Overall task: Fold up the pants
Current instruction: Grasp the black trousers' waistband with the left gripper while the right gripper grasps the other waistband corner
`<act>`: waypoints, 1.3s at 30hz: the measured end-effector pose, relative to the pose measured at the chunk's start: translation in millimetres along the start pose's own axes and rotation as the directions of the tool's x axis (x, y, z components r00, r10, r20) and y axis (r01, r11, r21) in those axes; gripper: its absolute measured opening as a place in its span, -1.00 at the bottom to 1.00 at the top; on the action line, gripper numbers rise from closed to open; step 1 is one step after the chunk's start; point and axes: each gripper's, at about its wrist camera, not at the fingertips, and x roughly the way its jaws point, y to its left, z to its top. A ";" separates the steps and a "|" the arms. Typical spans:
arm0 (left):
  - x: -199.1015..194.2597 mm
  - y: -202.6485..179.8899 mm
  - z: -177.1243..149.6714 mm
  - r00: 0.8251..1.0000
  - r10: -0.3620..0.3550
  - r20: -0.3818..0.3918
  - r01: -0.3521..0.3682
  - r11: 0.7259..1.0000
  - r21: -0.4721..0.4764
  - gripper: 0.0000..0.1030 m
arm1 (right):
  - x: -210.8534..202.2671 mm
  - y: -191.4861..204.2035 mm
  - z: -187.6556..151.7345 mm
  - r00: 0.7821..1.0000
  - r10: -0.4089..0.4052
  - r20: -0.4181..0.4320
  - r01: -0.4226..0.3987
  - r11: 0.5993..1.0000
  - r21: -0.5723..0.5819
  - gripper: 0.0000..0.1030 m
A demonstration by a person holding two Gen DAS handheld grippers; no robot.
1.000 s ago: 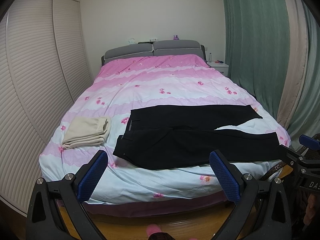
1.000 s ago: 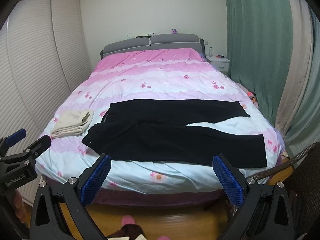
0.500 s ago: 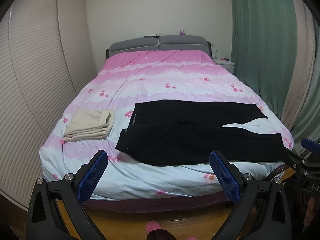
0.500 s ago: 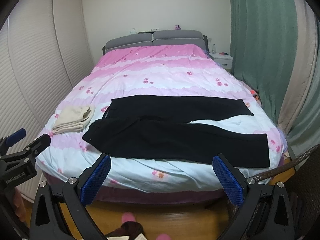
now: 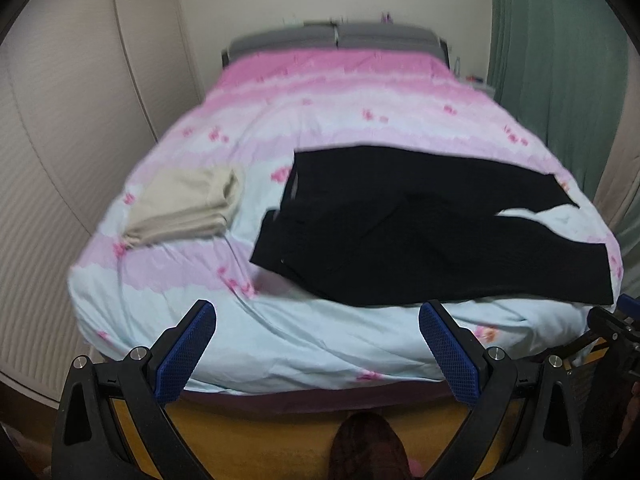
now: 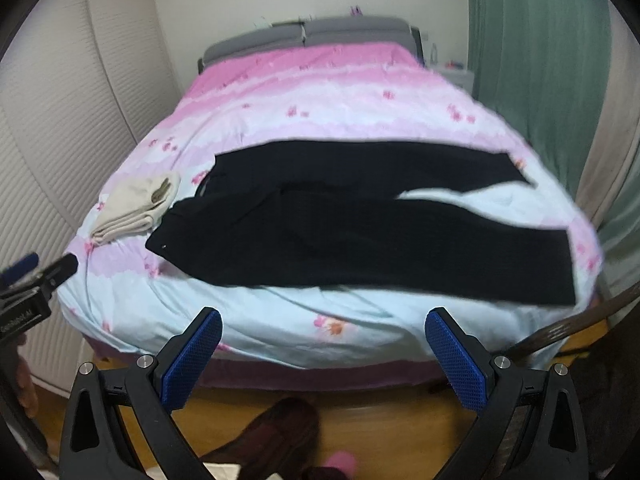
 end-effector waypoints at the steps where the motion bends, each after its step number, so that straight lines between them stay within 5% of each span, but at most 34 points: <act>1: 14.2 1.7 2.7 1.000 0.001 -0.029 -0.001 1.000 0.005 1.00 | 11.7 -0.3 0.4 1.000 0.004 -0.017 -0.004 1.000 0.016 0.99; 5: 87.1 10.5 16.4 0.989 -0.009 -0.145 0.011 1.000 0.014 1.00 | 69.1 -4.3 10.6 0.995 -0.010 -0.094 0.020 0.994 0.105 0.99; 13: 212.2 24.6 26.9 0.929 -0.079 -0.362 0.063 0.996 -0.056 1.00 | 186.6 -7.8 16.2 0.962 0.013 -0.271 0.071 0.952 0.298 0.90; 19: 271.4 27.1 24.9 0.887 -0.105 -0.449 0.069 0.993 -0.095 1.00 | 251.5 -23.4 7.7 0.935 -0.001 -0.354 0.144 0.914 0.379 0.80; 25: 300.4 38.7 20.1 0.834 -0.239 -0.497 0.112 0.956 -0.271 0.98 | 288.4 -36.4 -2.8 0.906 0.047 -0.421 0.166 0.875 0.455 0.60; 28: 310.4 40.2 20.4 0.815 -0.286 -0.504 0.138 0.941 -0.310 0.74 | 299.7 -39.8 -5.8 0.900 0.074 -0.429 0.162 0.858 0.487 0.45; 31: 312.4 45.9 23.1 0.795 -0.353 -0.493 0.174 0.912 -0.371 0.41 | 308.9 -40.8 -5.2 0.891 0.070 -0.450 0.167 0.870 0.465 -0.01; 35: 299.7 61.9 32.9 0.788 -0.417 -0.453 0.202 0.871 -0.448 -0.33 | 307.8 -48.1 1.2 0.885 0.102 -0.455 0.142 0.870 0.472 -0.56; 39: 268.2 68.9 50.5 0.796 -0.436 -0.420 0.243 0.865 -0.439 -0.56 | 285.8 -54.1 17.8 0.905 0.112 -0.410 0.110 0.871 0.480 -0.74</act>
